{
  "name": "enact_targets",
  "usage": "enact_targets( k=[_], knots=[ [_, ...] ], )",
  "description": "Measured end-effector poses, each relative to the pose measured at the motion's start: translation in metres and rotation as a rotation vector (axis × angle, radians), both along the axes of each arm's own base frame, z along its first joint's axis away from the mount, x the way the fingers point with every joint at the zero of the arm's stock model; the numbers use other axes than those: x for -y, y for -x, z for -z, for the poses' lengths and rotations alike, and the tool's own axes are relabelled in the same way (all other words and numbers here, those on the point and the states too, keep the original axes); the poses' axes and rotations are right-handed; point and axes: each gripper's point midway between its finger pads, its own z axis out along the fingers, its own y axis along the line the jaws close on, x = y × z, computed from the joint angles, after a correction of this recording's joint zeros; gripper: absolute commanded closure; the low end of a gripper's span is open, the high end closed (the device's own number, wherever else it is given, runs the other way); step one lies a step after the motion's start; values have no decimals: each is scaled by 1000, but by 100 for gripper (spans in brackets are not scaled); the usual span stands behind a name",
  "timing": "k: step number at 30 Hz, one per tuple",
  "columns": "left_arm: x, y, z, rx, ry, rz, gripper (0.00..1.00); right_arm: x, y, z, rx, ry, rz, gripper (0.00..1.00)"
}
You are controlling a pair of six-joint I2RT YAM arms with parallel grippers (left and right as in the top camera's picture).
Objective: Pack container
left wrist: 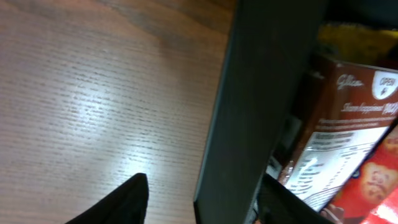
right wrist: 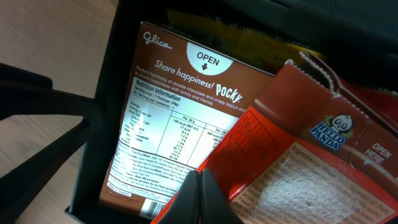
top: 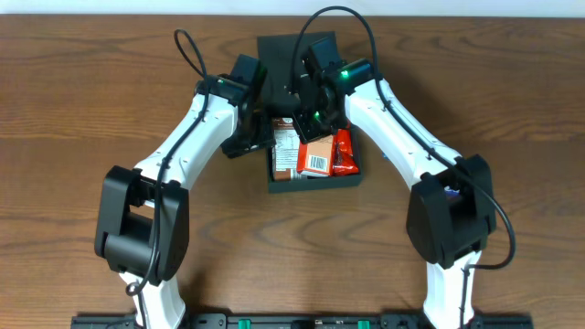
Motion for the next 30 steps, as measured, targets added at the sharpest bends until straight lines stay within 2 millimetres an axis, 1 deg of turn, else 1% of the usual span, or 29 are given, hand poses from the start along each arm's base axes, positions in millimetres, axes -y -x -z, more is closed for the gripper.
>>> enact_targets(
  k=[1,4,5,6,9,12,14,22,23,26,30],
  knots=[
    [1,0,0,1,2,2,59,0,0,0,0,0,0,99],
    [3,0,0,1,6,7,61,0,0,0,0,-1,0,98],
    [3,1,0,1,5,8,60,0,0,0,0,-1,0,99],
    [4,1,0,1,5,8,55,0,0,0,0,-1,0,99],
    [2,1,0,0,0,6,50,0,0,0,0,-1,0,98],
    [1,1,0,2,-5,6,48,0,0,0,0,-1,0,98],
    [1,0,0,3,-6,5,50,0,0,0,0,-1,0,98],
    [7,-2,4,2,19,-3,71,0,0,0,0,-1,0,99],
    [9,-3,3,4,26,-4,80,0,0,0,1,-1,0,98],
    [12,-4,3,9,36,-5,94,0,0,0,1,-2,0,98],
    [13,-5,2,16,37,2,94,1,0,0,3,8,2,99]
  ],
)
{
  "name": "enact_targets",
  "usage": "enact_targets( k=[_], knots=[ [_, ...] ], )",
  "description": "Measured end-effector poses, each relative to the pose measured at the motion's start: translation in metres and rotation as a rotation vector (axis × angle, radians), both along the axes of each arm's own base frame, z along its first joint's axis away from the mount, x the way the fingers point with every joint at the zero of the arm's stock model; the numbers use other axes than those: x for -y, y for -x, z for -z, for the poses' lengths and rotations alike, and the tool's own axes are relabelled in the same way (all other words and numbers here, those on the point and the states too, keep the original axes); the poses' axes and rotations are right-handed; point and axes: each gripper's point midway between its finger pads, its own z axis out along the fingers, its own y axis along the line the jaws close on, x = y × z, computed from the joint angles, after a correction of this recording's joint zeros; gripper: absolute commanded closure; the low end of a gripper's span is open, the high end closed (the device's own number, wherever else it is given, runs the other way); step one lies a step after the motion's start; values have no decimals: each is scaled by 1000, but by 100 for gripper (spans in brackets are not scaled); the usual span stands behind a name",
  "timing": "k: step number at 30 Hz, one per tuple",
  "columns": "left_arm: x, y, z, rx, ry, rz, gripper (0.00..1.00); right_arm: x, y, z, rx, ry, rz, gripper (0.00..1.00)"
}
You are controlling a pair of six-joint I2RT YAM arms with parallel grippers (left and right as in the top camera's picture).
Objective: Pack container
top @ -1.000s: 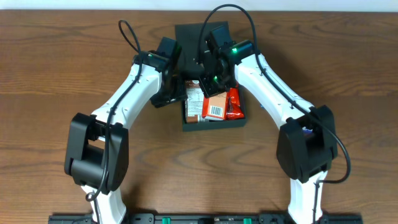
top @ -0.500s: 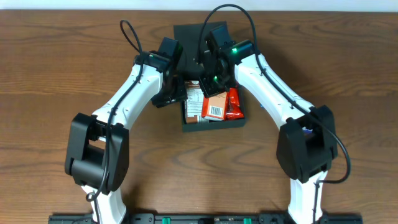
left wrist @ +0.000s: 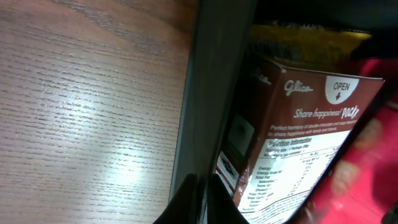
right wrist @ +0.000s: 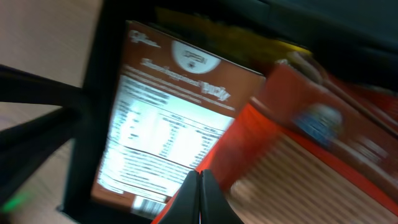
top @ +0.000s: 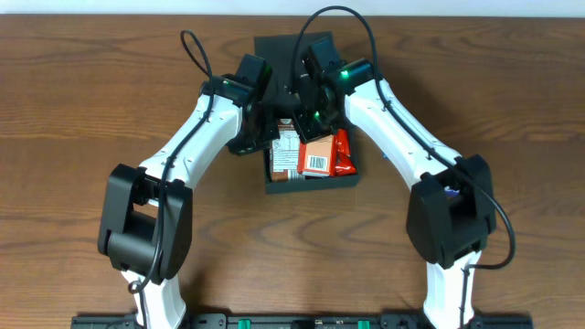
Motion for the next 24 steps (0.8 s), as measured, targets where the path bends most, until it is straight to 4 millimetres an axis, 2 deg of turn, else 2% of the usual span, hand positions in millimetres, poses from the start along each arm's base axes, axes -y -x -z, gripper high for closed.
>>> enact_targets(
  k=[12,24],
  knots=[
    [-2,-1,0,5,-11,6,94,13,-2,3,6,48,-6,98],
    [-2,-1,0,7,-12,16,94,2,0,0,9,8,-26,99]
  ],
)
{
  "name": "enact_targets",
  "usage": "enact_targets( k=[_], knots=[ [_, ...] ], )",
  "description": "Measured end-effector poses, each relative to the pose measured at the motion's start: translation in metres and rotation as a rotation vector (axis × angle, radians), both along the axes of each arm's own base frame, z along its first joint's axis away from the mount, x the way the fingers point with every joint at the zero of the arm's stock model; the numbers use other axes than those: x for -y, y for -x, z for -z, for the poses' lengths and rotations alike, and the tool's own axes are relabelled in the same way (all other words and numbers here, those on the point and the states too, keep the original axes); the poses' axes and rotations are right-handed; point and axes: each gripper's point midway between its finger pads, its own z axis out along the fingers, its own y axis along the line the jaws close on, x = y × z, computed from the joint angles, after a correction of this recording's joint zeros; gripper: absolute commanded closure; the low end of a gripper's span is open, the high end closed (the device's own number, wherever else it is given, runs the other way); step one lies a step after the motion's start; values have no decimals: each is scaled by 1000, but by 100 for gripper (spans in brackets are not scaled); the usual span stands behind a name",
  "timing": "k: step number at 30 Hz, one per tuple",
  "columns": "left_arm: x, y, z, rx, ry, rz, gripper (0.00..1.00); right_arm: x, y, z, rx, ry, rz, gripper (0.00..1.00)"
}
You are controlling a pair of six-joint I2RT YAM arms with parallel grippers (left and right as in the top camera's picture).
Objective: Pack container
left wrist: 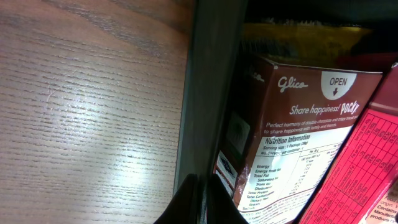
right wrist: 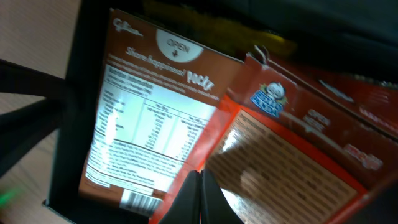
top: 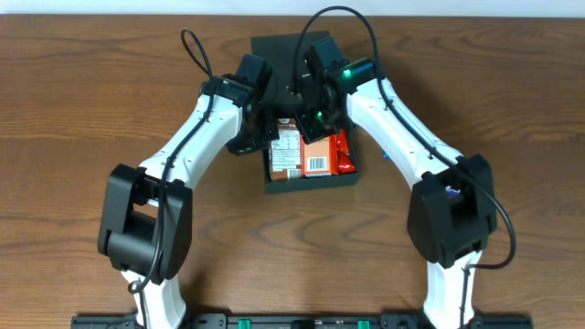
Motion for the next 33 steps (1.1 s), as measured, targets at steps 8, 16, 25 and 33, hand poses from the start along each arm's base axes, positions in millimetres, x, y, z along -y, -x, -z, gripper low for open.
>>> enact_targets(
  k=[8,16,25,33],
  knots=[
    [0,0,0,0,0,0,94,-12,2,-2,15,-18,-22,98],
    [0,0,0,0,0,0,94,-14,0,3,-1,-16,23,98],
    [0,0,0,0,0,0,94,-7,-6,9,3,24,106,98],
    [0,0,0,0,0,0,94,0,-8,12,22,72,135,98]
  ],
)
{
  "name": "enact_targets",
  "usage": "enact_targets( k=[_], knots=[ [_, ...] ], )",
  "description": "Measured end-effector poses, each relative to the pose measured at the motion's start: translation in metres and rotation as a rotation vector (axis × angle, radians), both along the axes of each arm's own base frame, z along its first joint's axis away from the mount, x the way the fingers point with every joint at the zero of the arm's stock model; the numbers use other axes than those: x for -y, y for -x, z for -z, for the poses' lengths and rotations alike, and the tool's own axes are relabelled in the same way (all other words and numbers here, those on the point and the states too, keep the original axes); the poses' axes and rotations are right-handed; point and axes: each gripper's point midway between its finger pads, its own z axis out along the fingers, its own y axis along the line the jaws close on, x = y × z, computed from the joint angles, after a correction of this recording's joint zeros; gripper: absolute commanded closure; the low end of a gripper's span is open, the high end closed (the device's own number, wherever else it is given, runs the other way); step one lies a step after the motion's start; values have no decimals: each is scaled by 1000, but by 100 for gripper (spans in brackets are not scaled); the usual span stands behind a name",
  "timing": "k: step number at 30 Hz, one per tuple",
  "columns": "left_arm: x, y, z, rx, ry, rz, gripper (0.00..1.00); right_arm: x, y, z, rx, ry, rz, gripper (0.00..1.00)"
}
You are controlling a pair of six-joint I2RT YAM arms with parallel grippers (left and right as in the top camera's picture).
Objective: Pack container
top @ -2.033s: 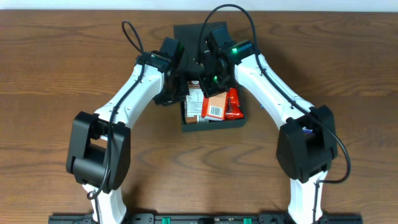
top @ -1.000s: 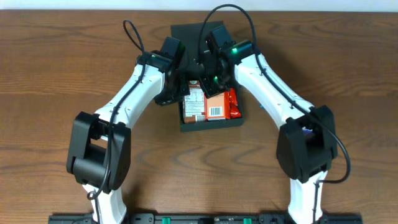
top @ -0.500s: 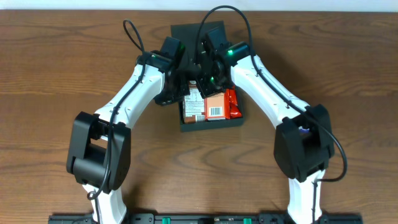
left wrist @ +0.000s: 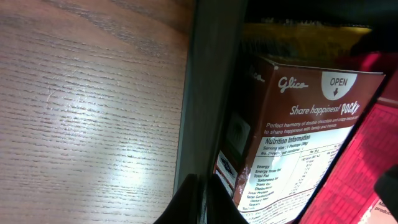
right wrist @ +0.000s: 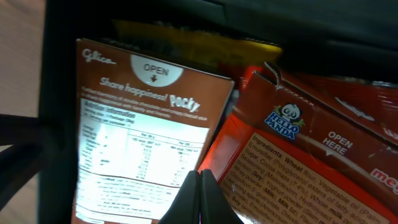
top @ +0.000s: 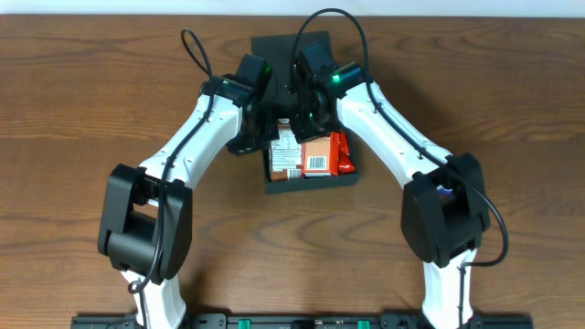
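The black container holds a brown Pocky box, an orange Hello Panda box and a red packet. A yellow packet lies at the container's far end. My left gripper is shut on the container's left wall, beside the Pocky box. My right gripper is shut with nothing in it. Its tip stands over the seam between the Pocky box and the Hello Panda box.
A flat black square, perhaps a lid, lies on the wooden table just behind the container, partly under both wrists. Both arms crowd the container's far half.
My right gripper has moved a little to the left and toward the container's far end, still shut over the boxes. My left gripper has kept its hold on the wall.
First my left gripper stood open astride the container's left wall, with my right gripper shut over the seam between the two boxes. A second later the left was shut on the wall. Since then it has held there, while the right has shifted slightly above the boxes.
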Motion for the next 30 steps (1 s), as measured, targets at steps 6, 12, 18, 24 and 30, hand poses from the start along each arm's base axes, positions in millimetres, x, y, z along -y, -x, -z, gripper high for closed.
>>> enact_targets(
  k=[6,12,18,24,30],
  knots=[
    [0,0,0,0,0,0,94,11,1,3,2,60,12,98],
    [0,0,0,0,0,0,94,17,2,4,2,92,17,98],
    [0,0,0,0,0,0,94,19,1,4,4,97,20,98],
    [0,0,0,0,0,0,94,22,-1,3,-9,68,33,98],
    [0,0,0,0,0,0,94,32,-11,-25,41,22,64,99]
  ],
)
